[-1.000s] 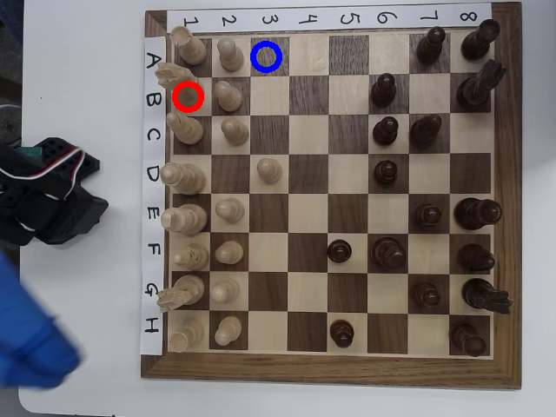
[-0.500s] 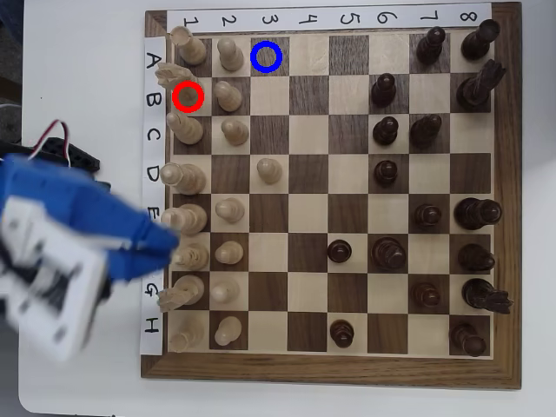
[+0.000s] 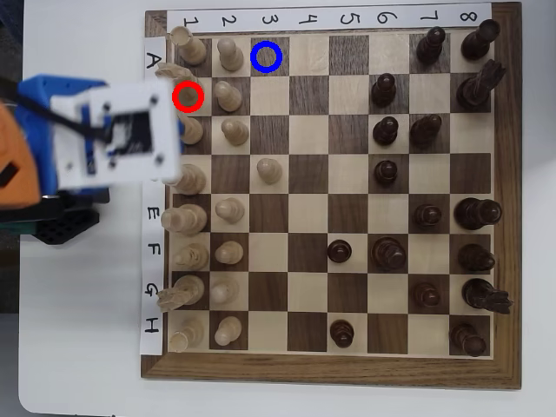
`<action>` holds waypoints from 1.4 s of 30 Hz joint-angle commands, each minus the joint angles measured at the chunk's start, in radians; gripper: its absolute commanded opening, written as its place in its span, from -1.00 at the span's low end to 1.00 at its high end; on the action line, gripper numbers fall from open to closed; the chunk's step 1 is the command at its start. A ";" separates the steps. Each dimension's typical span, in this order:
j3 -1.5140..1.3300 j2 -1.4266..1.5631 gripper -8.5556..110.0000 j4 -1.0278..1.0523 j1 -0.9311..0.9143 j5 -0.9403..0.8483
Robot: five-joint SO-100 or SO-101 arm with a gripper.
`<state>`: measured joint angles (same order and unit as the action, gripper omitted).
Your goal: Move the piece to destination
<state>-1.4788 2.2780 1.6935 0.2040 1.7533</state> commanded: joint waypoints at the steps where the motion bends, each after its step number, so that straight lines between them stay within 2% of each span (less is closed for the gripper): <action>1: -0.095 0.075 -0.86 0.002 0.186 0.460; 8: -0.215 0.074 -0.82 0.003 0.252 0.502; 14: -0.250 0.084 -0.75 0.003 0.247 0.709; 22: -0.288 0.083 -0.78 0.003 0.311 0.836; 27: -0.322 0.054 -0.74 0.002 0.356 0.692; 31: -0.348 0.034 -0.62 0.002 0.394 0.623; 42: -0.313 -0.041 -0.52 -0.002 0.459 0.569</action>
<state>-1.8285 2.2565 1.6935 0.6044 1.7533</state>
